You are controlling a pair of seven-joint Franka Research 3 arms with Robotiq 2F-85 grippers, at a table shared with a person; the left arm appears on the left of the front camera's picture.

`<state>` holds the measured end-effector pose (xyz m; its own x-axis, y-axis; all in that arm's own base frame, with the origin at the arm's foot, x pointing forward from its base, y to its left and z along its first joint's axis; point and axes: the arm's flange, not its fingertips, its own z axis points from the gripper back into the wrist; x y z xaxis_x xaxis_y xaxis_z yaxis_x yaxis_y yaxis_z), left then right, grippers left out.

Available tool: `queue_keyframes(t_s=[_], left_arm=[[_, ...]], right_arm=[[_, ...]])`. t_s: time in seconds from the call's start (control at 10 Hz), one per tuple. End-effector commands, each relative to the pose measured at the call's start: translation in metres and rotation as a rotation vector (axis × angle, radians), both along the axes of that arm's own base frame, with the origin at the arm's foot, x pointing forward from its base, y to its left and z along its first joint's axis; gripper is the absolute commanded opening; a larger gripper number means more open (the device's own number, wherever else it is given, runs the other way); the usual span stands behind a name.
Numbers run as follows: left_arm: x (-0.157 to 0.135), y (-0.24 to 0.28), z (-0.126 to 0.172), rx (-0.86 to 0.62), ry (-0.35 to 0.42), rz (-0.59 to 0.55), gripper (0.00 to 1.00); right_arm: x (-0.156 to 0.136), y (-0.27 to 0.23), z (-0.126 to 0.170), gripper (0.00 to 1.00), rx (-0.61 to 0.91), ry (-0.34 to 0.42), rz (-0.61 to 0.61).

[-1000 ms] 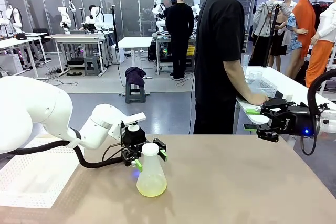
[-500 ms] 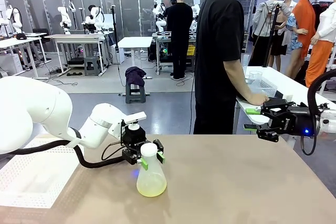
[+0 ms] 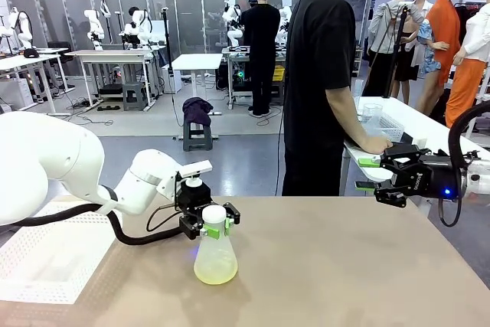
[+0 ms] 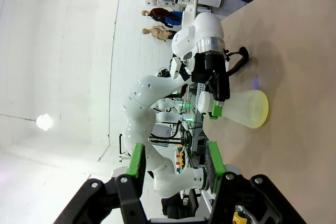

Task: Prepare the solutions needed for the experiment.
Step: When the human places the Big flask in the center of the table, pick up the Big flask and place it in the left Organizing basket.

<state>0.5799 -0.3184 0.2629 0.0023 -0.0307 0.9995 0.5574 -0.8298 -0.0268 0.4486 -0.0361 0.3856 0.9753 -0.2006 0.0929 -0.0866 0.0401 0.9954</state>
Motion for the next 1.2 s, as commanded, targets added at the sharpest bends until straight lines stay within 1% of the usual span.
queue_keyframes(t_s=[0.0,0.1,0.2,0.3,0.4,0.5,0.7,0.8,0.9,1.0,1.1], left_arm=[[0.009,0.007,0.007,0.009,0.055,-0.007,0.01],[0.009,0.012,0.015,0.037,0.048,0.009,0.01],[0.007,0.02,0.028,0.058,0.032,0.002,0.01],[0.009,0.035,0.043,0.068,0.036,0.008,0.01],[0.01,0.052,0.055,0.06,0.044,0.06,0.01],[0.01,0.07,0.066,0.055,0.053,0.088,0.01],[0.003,0.106,0.096,0.048,0.046,0.142,0.01],[-0.003,0.125,0.116,0.05,0.024,0.164,0.01],[-0.015,0.147,0.138,0.026,-0.011,0.165,0.01],[-0.021,0.162,0.154,0.003,-0.024,0.169,0.01],[-0.025,0.178,0.165,-0.037,-0.022,0.179,0.01]], right_arm=[[0.001,0.001,0.002,0.59,0.006,-0.006,-0.001],[0.001,0.001,0.002,0.59,0.006,-0.006,-0.001],[0.001,0.001,0.002,0.59,0.006,-0.006,-0.001],[0.001,0.001,0.002,0.59,0.006,-0.006,-0.001],[0.001,0.001,0.002,0.59,0.006,-0.006,-0.001],[0.001,0.001,0.002,0.59,0.006,-0.006,-0.001],[0.001,0.001,0.002,0.59,0.006,-0.006,-0.001],[0.001,0.001,0.002,0.59,0.006,-0.006,-0.001],[0.001,0.001,0.002,0.59,0.006,-0.006,-0.001],[0.001,0.001,0.002,0.59,0.006,-0.006,-0.001],[0.001,0.001,0.002,0.59,0.006,-0.006,-0.001]])
